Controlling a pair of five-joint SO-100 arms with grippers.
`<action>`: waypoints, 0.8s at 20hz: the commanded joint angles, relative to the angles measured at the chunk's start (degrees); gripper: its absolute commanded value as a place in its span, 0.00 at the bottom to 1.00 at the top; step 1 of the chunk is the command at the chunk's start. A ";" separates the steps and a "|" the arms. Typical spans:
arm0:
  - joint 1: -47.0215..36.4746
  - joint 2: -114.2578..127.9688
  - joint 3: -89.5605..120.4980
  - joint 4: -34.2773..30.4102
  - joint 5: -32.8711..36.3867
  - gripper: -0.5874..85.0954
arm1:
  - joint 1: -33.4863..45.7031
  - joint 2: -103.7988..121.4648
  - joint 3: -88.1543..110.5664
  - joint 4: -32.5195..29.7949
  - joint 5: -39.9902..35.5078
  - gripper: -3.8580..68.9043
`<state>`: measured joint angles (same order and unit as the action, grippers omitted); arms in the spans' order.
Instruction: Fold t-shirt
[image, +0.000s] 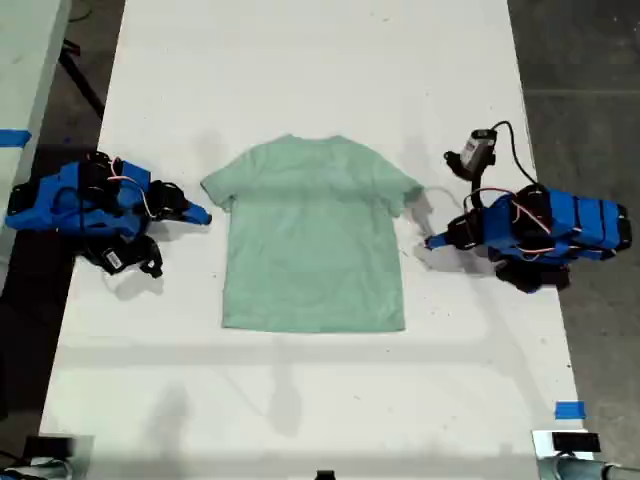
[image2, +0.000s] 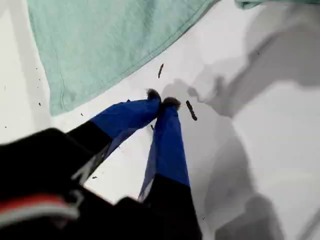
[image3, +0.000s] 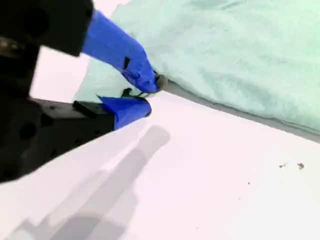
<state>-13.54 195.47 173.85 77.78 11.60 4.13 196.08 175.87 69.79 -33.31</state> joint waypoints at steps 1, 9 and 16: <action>16.52 0.53 -0.62 1.93 -25.22 0.01 | 0.18 0.26 -0.18 -0.62 52.38 0.04; 16.70 0.53 -0.62 1.93 -25.49 0.02 | -0.18 0.26 -0.18 -0.62 52.73 0.04; 13.71 0.53 -3.16 1.85 -27.60 0.01 | -1.23 0.18 -2.55 -1.49 50.19 0.04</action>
<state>2.55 195.73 173.85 79.54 -15.21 3.43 196.70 175.87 69.79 18.46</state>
